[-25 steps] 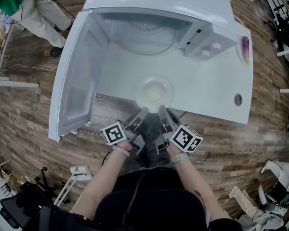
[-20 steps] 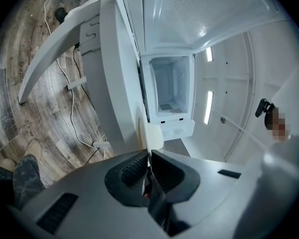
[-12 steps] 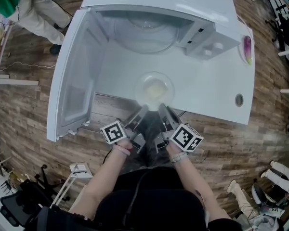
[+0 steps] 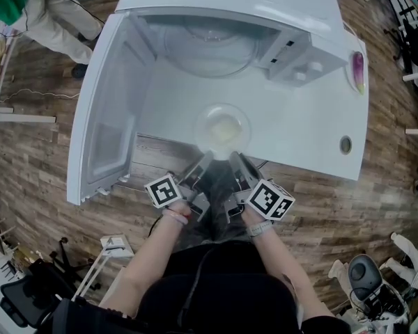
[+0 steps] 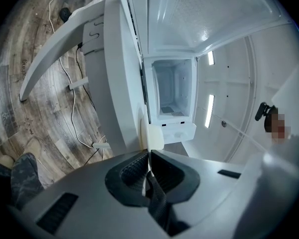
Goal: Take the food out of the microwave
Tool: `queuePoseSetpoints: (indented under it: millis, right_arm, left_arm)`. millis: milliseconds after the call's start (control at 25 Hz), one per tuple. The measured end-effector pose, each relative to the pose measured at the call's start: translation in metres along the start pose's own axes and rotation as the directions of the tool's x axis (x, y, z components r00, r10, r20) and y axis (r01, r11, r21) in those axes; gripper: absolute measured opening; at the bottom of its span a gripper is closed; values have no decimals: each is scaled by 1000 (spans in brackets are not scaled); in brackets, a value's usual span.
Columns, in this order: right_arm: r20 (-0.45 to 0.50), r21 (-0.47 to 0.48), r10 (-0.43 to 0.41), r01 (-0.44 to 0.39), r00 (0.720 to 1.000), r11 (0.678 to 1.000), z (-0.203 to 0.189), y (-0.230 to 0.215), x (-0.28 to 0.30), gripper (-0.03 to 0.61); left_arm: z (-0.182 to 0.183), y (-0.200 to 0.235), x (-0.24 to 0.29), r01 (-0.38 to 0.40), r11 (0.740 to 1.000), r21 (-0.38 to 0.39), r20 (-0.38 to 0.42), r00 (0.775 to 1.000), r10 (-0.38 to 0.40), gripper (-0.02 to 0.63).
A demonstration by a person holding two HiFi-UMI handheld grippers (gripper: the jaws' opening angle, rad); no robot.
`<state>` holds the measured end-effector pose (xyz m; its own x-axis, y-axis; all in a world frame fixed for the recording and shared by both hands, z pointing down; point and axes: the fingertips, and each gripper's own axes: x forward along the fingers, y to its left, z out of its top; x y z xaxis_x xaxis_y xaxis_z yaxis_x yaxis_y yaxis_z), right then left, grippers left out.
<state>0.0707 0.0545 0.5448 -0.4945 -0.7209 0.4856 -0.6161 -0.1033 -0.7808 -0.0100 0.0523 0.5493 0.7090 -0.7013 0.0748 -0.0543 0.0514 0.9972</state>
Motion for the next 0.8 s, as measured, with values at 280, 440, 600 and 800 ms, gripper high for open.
queuePoseSetpoints:
  millis: [280,440,600,800]
  right_arm:
    - [-3,-5,-8,8,1000,1000,-2,-2,-4,81]
    - [3,-3,-5,5,1000,1000,-3,-3,-7,81]
    - [0,5,-2,2,1000,1000,-3,-5,-7,81]
    - [2,13,7,-7,1000,1000,-4,-5,-7,81]
  left_arm:
    - [1,1,1,4,1000,-14,17,1000,-3,26]
    - [1,0,2,1,1000,-9,18,1000,0,26]
    - [1,2,2,-15,1000,22,29,999,14,28]
    - [1,2,1,-24,998,53,30,999,23,32]
